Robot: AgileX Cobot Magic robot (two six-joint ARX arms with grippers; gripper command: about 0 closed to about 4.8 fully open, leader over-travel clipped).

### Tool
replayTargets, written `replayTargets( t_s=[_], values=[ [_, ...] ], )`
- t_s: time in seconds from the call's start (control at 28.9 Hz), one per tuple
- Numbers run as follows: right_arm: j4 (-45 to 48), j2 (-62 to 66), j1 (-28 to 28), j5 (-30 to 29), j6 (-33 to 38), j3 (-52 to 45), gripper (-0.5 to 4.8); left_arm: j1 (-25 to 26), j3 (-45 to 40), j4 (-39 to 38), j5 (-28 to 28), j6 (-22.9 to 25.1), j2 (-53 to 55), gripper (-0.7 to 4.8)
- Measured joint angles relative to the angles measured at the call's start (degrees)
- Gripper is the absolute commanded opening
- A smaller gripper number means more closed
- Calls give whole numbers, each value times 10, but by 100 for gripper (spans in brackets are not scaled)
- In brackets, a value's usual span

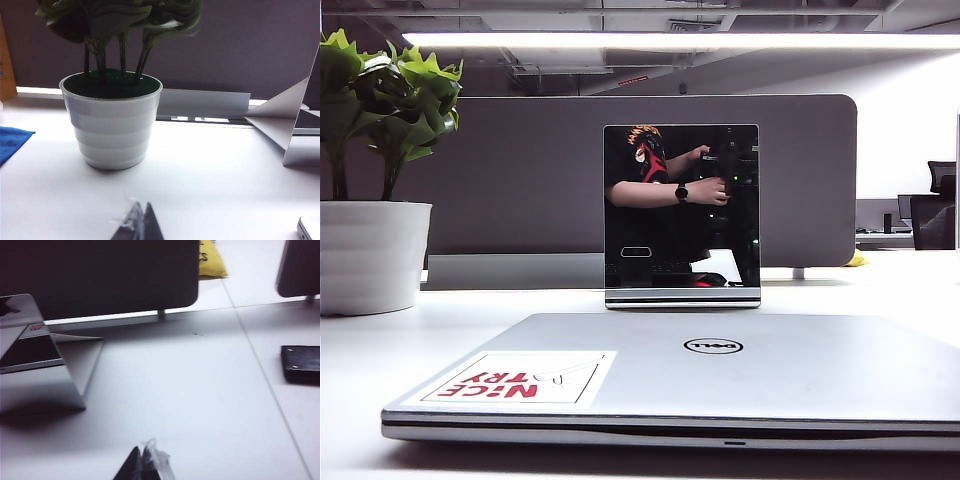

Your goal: Close the laptop lid.

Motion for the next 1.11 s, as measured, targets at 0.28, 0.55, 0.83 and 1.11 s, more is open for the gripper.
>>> replayTargets(
  t_s=[0.28, 0.55, 0.83, 1.11],
  values=[
    [-13, -133, -38, 23, -2, -82, -3, 0, 0, 0, 0, 0, 0, -5],
    [27, -314, -52, 20, 5, -254, -3, 0, 0, 0, 0, 0, 0, -5],
    [68, -368, -47, 20, 47, -368, -3, 0, 0, 0, 0, 0, 0, -5],
    [89, -398, -29, 20, 65, -406, -3, 0, 0, 0, 0, 0, 0, -5]
  ],
)
